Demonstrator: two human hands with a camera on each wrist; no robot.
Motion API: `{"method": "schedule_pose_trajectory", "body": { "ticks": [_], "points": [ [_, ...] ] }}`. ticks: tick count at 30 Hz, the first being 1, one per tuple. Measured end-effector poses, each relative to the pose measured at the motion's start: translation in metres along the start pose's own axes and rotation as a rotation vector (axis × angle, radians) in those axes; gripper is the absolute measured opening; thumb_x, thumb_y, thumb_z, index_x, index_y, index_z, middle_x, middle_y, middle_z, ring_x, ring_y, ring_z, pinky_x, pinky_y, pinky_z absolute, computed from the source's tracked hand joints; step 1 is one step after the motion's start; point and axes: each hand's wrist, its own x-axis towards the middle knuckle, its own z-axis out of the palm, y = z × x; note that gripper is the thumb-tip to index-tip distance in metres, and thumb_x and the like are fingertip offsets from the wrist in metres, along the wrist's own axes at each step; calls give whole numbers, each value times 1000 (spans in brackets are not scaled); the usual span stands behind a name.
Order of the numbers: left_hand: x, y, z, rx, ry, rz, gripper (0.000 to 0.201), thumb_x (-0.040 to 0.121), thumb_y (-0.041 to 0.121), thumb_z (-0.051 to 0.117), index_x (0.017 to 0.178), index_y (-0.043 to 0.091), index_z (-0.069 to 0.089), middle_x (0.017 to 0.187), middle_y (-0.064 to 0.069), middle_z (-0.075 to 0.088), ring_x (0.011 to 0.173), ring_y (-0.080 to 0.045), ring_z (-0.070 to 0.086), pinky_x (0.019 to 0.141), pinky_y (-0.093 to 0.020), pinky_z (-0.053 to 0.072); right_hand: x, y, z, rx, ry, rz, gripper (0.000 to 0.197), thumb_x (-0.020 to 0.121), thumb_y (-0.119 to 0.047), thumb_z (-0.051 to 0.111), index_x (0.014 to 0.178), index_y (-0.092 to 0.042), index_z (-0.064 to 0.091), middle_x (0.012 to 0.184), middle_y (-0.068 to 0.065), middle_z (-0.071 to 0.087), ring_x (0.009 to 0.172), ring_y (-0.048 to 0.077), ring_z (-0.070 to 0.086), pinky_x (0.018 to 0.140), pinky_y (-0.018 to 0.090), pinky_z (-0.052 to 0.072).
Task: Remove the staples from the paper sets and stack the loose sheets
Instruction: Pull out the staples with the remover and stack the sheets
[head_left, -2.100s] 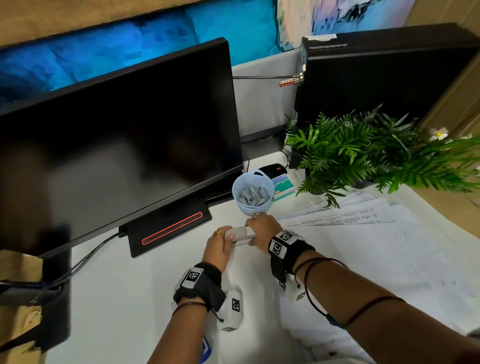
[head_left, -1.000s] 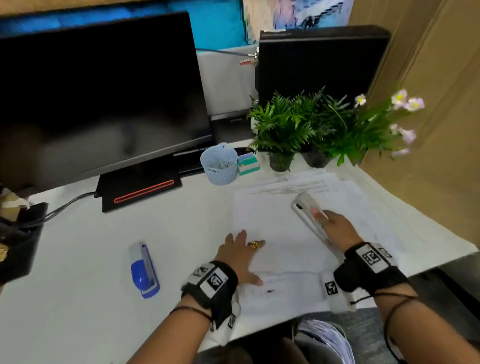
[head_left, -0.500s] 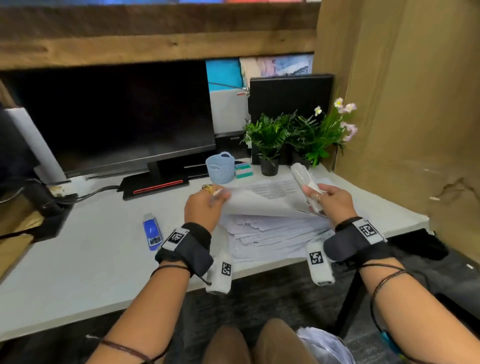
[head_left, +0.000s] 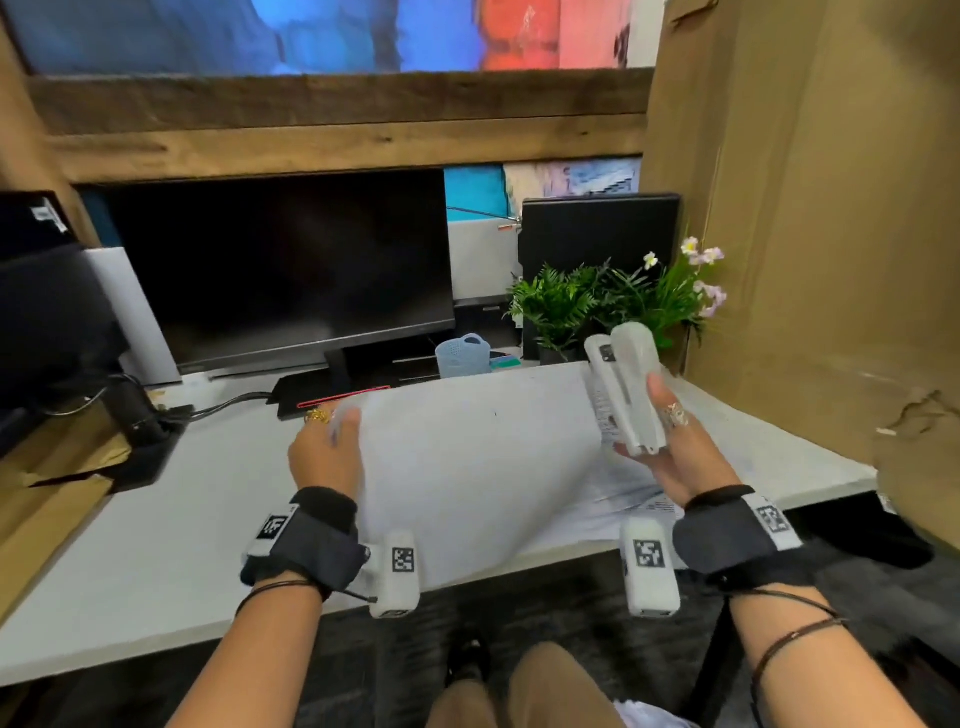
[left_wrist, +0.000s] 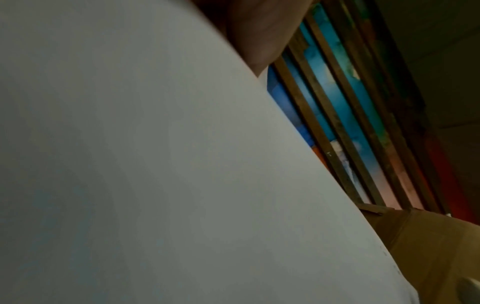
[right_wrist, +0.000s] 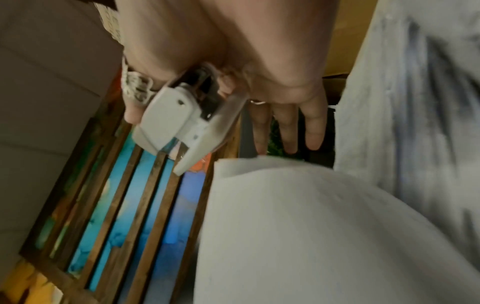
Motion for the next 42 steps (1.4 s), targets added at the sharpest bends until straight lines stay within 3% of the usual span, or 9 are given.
{"method": "schedule_pose_trajectory", "body": {
  "ticks": [5,8,13,18,22,26,30,34,42],
  "points": [
    [-20,-5,17,-99,-42,-53,38,93,13,44,57,17,35,60,-1,39,61,-19,37,58,-28,31,-2,40,14,-51,70,-3,64,64,-61,73,110,-19,65,118,-6,64,108,10,60,100,31,40],
    [-24,-9,24,15,-109,-46,19,94,18,48,78,11,55,73,-2,50,72,-20,47,67,-27,39,-3,42,13,-76,132,-67,22,81,-37,63,90,-17,63,88,-8,67,83,-1,63,79,13,48],
    [-30,13,39,208,-305,239,54,88,40,58,136,25,40,136,3,46,129,-20,39,114,-41,14,2,38,5,-106,82,-117,69,37,-74,78,76,-18,73,76,3,71,72,16,67,64,27,55],
    [-45,68,55,-90,-645,257,53,90,54,23,121,28,57,115,3,63,113,-13,55,106,-31,33,6,42,2,-49,30,-84,80,29,-75,79,82,-16,69,74,1,71,66,14,66,56,26,53],
    [-45,82,53,-254,-709,199,72,74,62,35,111,8,64,103,7,62,93,2,56,74,2,37,0,38,-2,-107,79,-97,41,62,-54,71,77,-15,67,63,-4,67,58,9,61,50,21,44],
    [-50,67,75,61,-808,343,54,85,43,60,132,19,50,124,9,54,115,-8,51,96,-14,37,-1,43,-6,-195,72,-74,27,69,-34,75,86,-13,70,80,-2,72,76,10,65,67,18,51],
    [-56,45,84,220,-696,362,41,92,38,54,124,12,59,122,-1,62,111,-19,58,89,-18,39,-2,47,-5,-187,197,-101,31,62,-30,80,89,-18,69,113,-1,64,99,10,60,83,24,49],
    [-47,28,80,131,-521,318,40,90,45,50,92,11,70,92,2,70,76,-18,62,67,-25,42,-5,38,-5,-191,283,-138,37,60,-34,73,93,-20,64,92,4,65,74,15,61,57,19,51],
    [-39,19,65,-21,-437,308,37,92,49,44,109,22,64,89,2,69,82,-16,63,74,-30,50,-3,27,-10,-46,289,-102,45,62,-15,75,105,-10,61,99,9,66,86,22,62,63,18,54]
  ]
}}
